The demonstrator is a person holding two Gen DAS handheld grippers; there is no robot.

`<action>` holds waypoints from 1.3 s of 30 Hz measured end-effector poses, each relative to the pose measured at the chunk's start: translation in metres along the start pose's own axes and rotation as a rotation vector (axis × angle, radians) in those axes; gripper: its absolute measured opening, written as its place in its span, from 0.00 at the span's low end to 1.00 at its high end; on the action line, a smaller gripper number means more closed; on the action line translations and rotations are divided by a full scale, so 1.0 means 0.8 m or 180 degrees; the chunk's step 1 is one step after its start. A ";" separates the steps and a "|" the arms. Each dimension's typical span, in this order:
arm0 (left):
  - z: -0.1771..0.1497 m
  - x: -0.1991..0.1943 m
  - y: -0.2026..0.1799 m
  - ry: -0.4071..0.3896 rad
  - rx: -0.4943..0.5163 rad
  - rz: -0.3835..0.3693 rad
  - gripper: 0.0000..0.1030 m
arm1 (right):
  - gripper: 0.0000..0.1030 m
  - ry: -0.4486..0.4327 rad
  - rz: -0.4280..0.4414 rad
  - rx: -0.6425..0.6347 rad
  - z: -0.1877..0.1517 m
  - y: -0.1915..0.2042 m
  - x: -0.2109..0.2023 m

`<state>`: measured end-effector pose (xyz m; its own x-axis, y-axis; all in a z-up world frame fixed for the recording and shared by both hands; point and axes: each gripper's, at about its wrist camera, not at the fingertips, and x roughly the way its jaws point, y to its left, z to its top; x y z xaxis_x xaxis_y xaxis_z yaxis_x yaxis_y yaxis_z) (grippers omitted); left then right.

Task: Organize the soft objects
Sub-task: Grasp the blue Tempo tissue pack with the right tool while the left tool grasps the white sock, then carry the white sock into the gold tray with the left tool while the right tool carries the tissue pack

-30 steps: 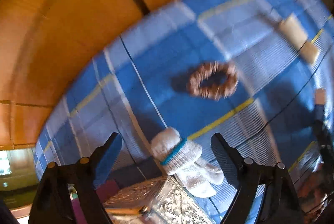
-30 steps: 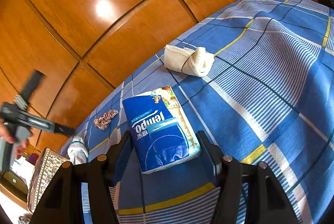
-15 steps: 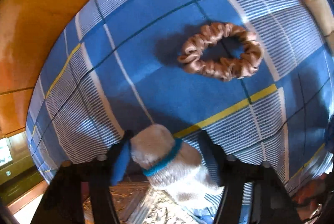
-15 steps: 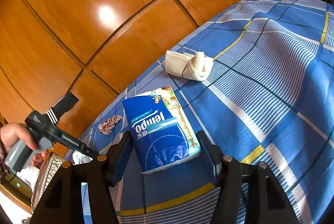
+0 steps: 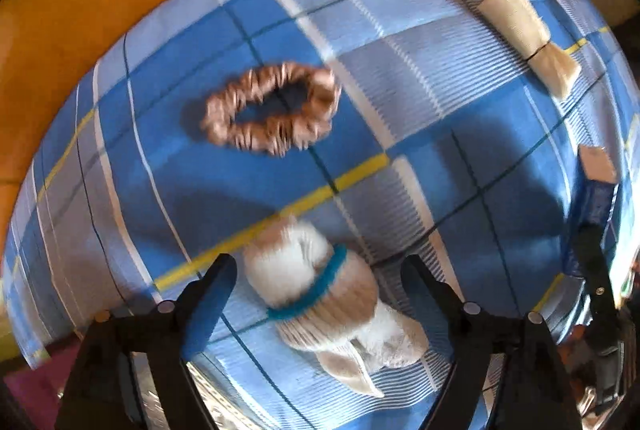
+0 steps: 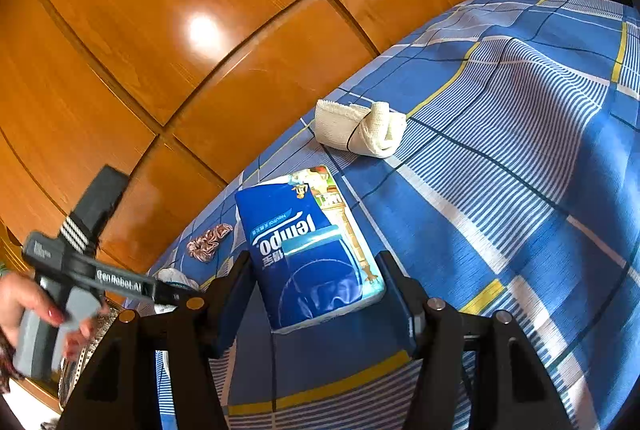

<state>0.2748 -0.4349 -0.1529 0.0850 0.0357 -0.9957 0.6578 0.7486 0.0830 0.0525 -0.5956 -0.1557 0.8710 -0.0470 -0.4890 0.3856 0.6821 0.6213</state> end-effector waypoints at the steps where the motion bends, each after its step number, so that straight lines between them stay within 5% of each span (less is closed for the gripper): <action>1: -0.007 0.002 -0.003 0.0024 -0.0030 -0.0025 0.75 | 0.60 -0.0001 -0.0015 -0.0006 0.000 0.000 0.000; 3: -0.015 0.000 -0.003 0.0008 -0.0134 -0.0127 0.54 | 0.60 -0.0002 -0.0037 -0.0016 0.000 0.001 0.001; 5: -0.023 -0.008 -0.001 -0.0093 -0.0218 -0.0149 0.44 | 0.60 -0.0007 -0.0047 -0.0023 0.000 0.001 0.001; 17: -0.090 -0.166 0.004 -0.1271 -0.0175 -0.0891 0.41 | 0.60 0.0027 -0.0152 -0.0085 0.000 0.005 0.004; 27: -0.239 -0.231 0.057 -0.2175 -0.0129 -0.1281 0.41 | 0.60 -0.0035 -0.0317 -0.0092 0.000 0.006 -0.001; 31: -0.298 -0.230 0.110 -0.2272 -0.0396 -0.1463 0.41 | 0.60 -0.0087 -0.0444 -0.0088 -0.001 0.006 -0.005; 39: -0.374 -0.188 0.223 -0.2126 -0.0932 -0.1232 0.41 | 0.59 -0.0044 -0.0595 -0.0194 0.000 0.012 0.000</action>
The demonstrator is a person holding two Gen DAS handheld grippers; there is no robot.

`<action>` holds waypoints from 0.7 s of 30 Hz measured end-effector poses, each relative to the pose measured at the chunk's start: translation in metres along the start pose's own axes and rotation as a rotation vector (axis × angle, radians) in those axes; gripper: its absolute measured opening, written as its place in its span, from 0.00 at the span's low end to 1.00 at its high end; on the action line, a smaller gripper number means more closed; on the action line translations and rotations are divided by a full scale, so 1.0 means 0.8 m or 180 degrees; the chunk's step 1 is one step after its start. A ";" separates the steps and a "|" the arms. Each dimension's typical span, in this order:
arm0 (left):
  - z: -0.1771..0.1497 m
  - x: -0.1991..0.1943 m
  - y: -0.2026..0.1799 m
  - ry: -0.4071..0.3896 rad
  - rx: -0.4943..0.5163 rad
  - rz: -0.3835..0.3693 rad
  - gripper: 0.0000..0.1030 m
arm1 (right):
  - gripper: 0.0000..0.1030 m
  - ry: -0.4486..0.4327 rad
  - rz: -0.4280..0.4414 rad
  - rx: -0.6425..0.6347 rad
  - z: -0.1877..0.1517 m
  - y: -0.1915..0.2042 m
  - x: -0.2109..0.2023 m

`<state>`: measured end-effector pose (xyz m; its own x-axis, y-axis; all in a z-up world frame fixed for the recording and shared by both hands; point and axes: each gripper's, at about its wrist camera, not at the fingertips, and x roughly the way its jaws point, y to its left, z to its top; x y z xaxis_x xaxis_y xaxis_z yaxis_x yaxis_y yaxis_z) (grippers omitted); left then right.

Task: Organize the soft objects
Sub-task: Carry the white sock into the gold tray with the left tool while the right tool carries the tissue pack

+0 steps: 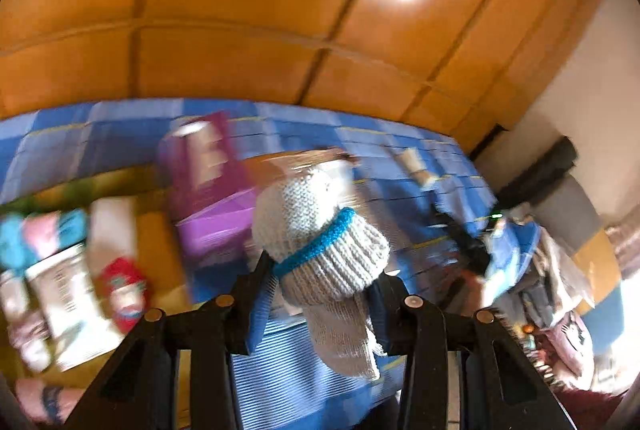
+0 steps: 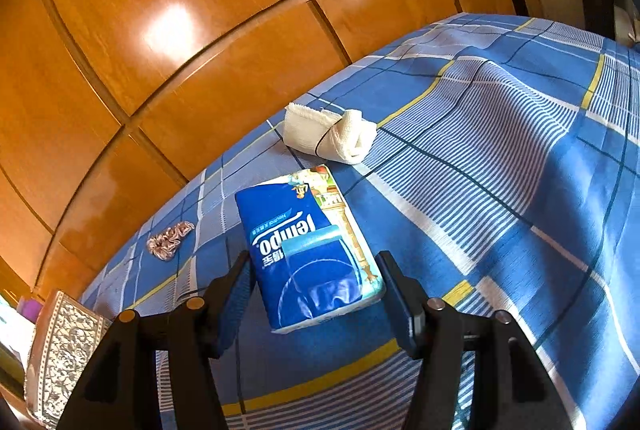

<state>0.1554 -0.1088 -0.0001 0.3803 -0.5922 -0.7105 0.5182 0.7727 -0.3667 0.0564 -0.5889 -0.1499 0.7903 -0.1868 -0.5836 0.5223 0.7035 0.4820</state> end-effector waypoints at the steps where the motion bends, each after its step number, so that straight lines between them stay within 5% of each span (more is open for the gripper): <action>1: -0.003 0.000 0.014 0.0020 -0.0058 0.0053 0.41 | 0.59 0.0002 -0.0031 -0.0018 0.000 0.001 0.001; 4: -0.013 0.004 0.055 0.0094 -0.0209 0.0116 0.41 | 0.60 -0.0008 -0.0129 -0.0051 0.000 0.004 0.000; 14: -0.003 0.064 0.136 0.0565 0.0305 0.0670 0.41 | 0.60 -0.0016 -0.0388 -0.0135 -0.001 0.006 -0.004; 21: 0.019 0.108 0.145 0.0725 0.0559 0.0536 0.41 | 0.59 -0.0114 -0.0569 -0.0371 -0.004 0.024 -0.021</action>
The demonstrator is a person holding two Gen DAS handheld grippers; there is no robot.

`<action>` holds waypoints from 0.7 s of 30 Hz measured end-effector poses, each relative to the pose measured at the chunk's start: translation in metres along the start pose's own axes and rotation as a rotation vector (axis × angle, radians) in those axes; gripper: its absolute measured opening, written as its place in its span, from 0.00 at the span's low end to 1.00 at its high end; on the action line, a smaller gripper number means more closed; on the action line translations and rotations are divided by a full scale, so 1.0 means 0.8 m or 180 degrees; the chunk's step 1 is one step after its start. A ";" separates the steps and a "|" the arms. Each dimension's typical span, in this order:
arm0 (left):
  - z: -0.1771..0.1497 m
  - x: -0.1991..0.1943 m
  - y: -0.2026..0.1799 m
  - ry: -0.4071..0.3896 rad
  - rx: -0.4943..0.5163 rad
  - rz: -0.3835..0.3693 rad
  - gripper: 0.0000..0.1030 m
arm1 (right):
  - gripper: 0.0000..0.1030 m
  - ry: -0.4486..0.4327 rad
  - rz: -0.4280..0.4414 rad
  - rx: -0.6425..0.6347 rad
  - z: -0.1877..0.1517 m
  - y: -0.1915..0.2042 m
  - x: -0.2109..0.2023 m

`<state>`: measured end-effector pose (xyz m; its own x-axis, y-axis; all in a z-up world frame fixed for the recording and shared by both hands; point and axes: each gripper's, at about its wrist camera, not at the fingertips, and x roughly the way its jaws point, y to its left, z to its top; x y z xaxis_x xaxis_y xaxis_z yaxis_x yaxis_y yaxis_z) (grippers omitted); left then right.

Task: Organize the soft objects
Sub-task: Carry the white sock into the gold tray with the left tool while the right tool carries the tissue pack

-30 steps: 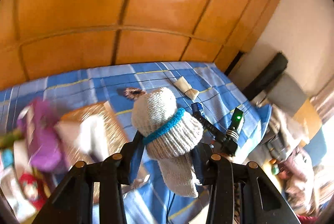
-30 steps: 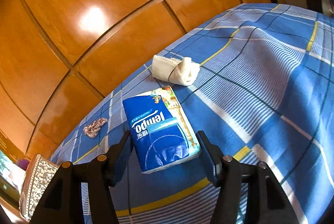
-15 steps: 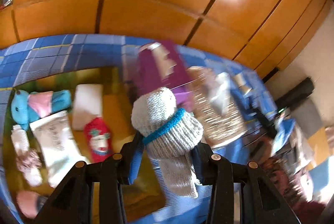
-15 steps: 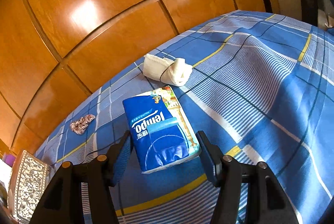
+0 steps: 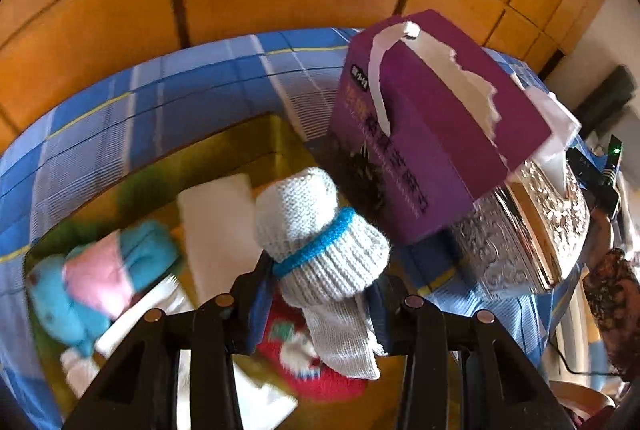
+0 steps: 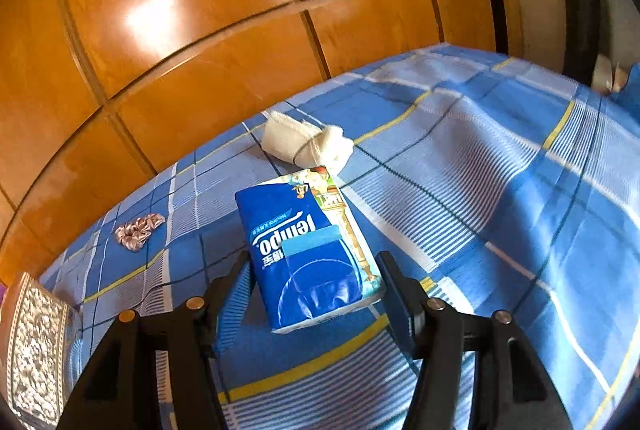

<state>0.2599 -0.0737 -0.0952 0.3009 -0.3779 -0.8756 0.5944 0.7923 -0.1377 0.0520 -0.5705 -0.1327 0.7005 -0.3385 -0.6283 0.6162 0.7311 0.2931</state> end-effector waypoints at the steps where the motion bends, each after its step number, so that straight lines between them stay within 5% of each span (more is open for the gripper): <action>1: 0.004 0.006 0.001 0.0031 0.0030 -0.0011 0.41 | 0.59 -0.0010 0.0004 -0.0045 -0.001 0.004 -0.006; 4: 0.013 0.024 0.005 0.0140 0.0033 -0.0038 0.42 | 0.59 -0.0009 0.0053 -0.0138 -0.006 0.016 -0.023; 8: 0.017 0.028 0.017 0.0104 -0.0104 0.0086 0.64 | 0.59 -0.0033 0.0211 -0.0156 -0.016 0.030 -0.053; 10: 0.015 0.018 0.026 -0.0001 -0.0253 0.0038 0.66 | 0.60 -0.0065 0.0301 -0.0112 -0.019 0.037 -0.071; 15: -0.007 -0.034 0.054 -0.0497 -0.0879 -0.0097 0.84 | 0.59 -0.0112 0.0453 -0.0030 -0.022 0.053 -0.104; 21: -0.054 -0.101 0.063 -0.1029 -0.1311 -0.0166 0.91 | 0.59 -0.0188 0.0708 0.0007 -0.015 0.085 -0.146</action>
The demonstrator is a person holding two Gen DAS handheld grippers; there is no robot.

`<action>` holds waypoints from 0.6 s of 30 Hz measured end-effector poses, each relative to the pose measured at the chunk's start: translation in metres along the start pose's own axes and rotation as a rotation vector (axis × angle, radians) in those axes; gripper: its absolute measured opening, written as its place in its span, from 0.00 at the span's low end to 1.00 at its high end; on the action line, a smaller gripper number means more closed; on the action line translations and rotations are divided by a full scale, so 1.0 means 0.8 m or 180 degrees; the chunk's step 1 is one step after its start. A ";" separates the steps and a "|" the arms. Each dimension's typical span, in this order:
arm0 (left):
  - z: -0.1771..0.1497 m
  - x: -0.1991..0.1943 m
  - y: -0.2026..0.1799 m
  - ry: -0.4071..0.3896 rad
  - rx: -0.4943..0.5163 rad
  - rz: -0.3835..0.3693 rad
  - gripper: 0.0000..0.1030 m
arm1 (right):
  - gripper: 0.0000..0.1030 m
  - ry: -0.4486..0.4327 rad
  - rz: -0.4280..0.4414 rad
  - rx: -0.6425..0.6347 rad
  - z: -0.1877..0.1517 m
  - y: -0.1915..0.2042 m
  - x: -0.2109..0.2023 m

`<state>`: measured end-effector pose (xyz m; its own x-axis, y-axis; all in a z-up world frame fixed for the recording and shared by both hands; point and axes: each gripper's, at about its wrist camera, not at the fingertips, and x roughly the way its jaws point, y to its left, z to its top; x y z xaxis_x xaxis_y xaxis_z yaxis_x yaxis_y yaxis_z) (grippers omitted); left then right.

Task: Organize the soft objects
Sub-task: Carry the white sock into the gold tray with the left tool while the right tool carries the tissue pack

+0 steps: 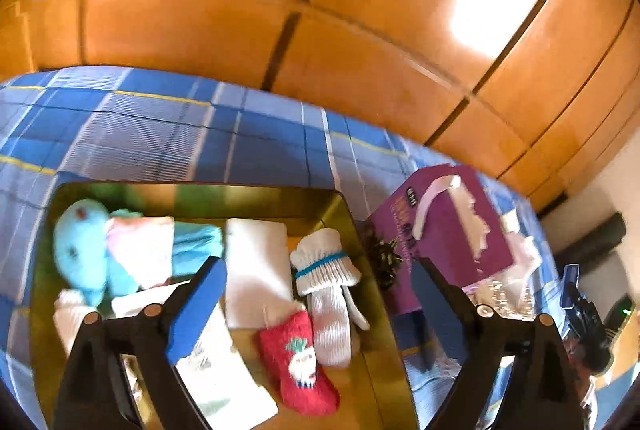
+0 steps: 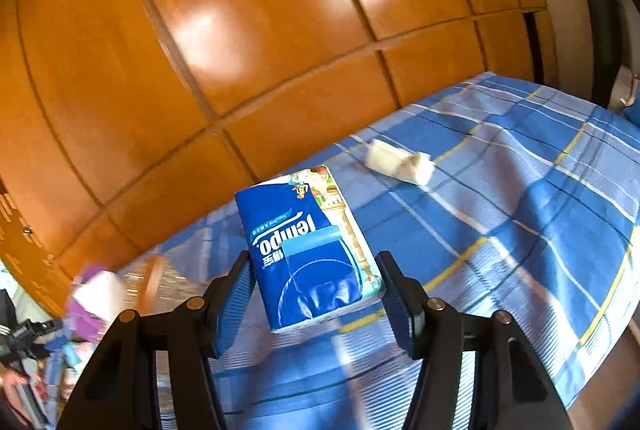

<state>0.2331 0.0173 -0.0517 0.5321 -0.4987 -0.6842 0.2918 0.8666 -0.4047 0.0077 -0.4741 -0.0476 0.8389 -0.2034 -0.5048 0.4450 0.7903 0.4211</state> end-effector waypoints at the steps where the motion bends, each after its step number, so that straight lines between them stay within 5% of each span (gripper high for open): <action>1: -0.005 -0.011 0.003 -0.0062 -0.0040 -0.0008 0.92 | 0.60 -0.0019 0.0068 -0.0022 0.002 0.013 -0.007; 9: -0.025 -0.082 0.036 -0.0361 -0.0311 0.0075 0.95 | 0.59 -0.0060 0.0884 -0.0616 -0.007 0.140 -0.044; 18: -0.044 -0.136 0.081 -0.0524 -0.0553 0.0229 0.96 | 0.60 0.0591 0.1898 -0.1584 -0.088 0.296 -0.019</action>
<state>0.1659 0.1271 -0.0244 0.6731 -0.4142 -0.6127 0.1149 0.8770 -0.4666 0.0785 -0.2430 0.0066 0.8062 0.3999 -0.4360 -0.2912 0.9097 0.2960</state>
